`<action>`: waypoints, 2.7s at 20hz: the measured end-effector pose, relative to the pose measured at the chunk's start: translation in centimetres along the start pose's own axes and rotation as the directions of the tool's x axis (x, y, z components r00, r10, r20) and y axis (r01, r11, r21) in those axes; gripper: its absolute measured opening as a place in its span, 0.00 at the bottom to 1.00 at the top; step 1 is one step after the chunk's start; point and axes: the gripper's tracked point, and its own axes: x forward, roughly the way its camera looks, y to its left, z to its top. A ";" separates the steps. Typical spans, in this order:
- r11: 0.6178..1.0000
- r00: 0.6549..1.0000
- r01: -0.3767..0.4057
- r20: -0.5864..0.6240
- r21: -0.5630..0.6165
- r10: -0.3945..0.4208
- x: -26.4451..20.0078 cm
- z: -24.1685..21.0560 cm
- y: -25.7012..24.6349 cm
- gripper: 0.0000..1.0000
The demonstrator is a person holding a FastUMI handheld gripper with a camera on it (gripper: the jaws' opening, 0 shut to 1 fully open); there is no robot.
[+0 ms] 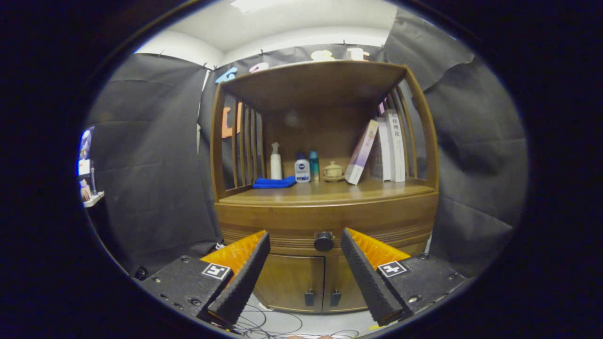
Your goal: Pull open the drawer, take out the items inside it, and place them on the countertop above the cabinet.
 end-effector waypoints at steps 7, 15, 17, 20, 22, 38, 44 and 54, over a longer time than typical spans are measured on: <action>0.994 0.993 0.087 -0.068 -0.061 -0.092 8.0 -3.4 -3.3 0.94; 0.994 0.992 0.089 -0.079 -0.068 -0.094 12.8 -5.3 -3.6 0.72; 0.991 0.990 0.107 -0.081 -0.076 -0.113 13.4 -5.6 -4.1 0.67; 0.992 0.990 0.122 -0.071 -0.034 -0.124 13.8 -5.8 -4.5 0.56; 0.992 0.991 0.120 -0.053 -0.024 -0.121 13.8 -5.7 -4.8 0.52; 0.996 0.989 0.081 -0.127 0.029 -0.077 5.2 -7.2 -4.3 0.39; 0.997 0.988 0.074 -0.140 0.019 -0.071 1.0 -8.2 -4.1 0.39; 1.000 0.988 0.001 -0.155 -0.006 -0.002 -6.1 -9.9 -2.9 0.39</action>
